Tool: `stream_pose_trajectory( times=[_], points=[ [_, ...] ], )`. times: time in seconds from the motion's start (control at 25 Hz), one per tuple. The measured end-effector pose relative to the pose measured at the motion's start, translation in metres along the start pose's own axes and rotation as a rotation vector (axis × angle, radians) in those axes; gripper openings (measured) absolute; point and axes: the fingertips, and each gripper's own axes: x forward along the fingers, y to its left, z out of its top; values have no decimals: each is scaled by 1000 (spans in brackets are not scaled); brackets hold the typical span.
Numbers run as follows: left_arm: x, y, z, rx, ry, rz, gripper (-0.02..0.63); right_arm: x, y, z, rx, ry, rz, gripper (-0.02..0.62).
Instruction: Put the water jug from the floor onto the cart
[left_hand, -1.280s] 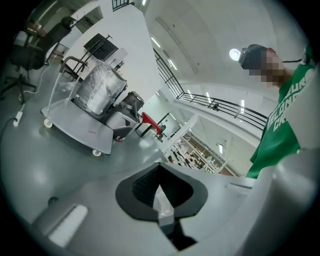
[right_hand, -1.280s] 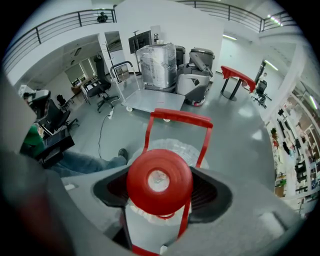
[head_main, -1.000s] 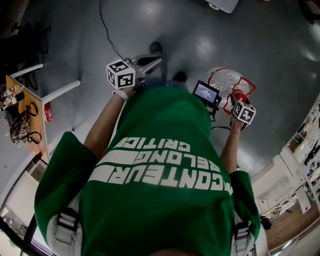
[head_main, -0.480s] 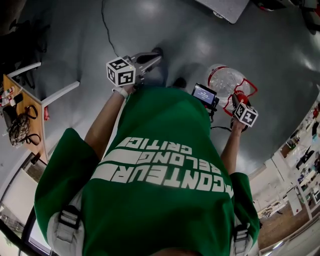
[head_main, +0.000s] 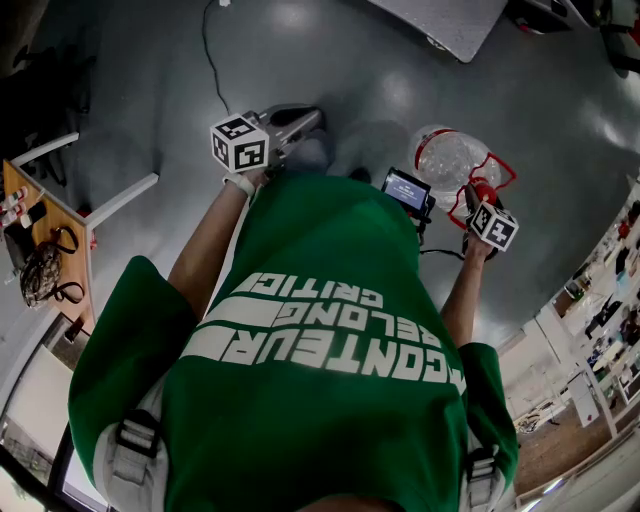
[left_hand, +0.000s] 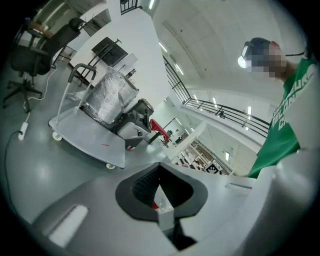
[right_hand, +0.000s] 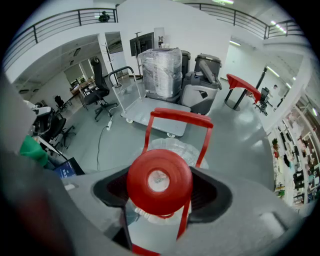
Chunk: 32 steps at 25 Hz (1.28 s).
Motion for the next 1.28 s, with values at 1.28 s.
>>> stream_pose_trajectory(
  times=[1.28],
  points=[
    [13, 81, 76, 17, 56, -22, 9, 56, 19, 62, 52, 62, 6, 307]
  ],
)
